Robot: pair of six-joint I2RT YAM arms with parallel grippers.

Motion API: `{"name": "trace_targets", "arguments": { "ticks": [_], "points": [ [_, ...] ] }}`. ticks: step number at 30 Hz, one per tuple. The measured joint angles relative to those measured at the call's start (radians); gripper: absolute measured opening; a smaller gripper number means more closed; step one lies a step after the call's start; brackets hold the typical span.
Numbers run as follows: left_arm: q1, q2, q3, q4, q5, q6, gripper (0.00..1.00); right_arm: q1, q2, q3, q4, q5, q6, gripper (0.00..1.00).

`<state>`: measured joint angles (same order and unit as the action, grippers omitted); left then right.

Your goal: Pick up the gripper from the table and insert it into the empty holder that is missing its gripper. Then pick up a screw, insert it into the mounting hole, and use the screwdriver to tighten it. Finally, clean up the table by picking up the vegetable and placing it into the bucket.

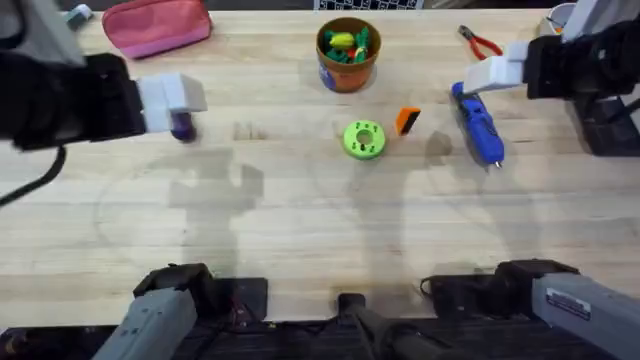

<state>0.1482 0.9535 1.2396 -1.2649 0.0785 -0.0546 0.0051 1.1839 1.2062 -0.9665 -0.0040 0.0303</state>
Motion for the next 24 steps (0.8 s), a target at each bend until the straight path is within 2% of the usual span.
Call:
{"name": "trace_targets", "arguments": {
  "ticks": [6, 13, 20, 24],
  "points": [
    [0.0, -0.122, 0.0, -0.016, 0.008, -0.007, 0.987, 0.0, 0.0, 0.0, 0.0, 0.0, 0.0, 0.994],
    [0.0, -0.169, -0.001, -0.187, 0.009, -0.007, 0.986, 0.0, 0.0, 0.0, 0.0, 0.0, 0.0, 0.994],
    [0.0, -0.169, -0.001, -0.098, 0.027, -0.003, 0.987, 0.0, 0.0, 0.0, 0.0, 0.0, 0.0, 0.993],
    [0.0, -0.169, -0.005, -0.038, 0.038, 0.033, 0.986, 0.0, 0.0, 0.0, 0.0, 0.0, 0.0, 0.993]
  ]
}}
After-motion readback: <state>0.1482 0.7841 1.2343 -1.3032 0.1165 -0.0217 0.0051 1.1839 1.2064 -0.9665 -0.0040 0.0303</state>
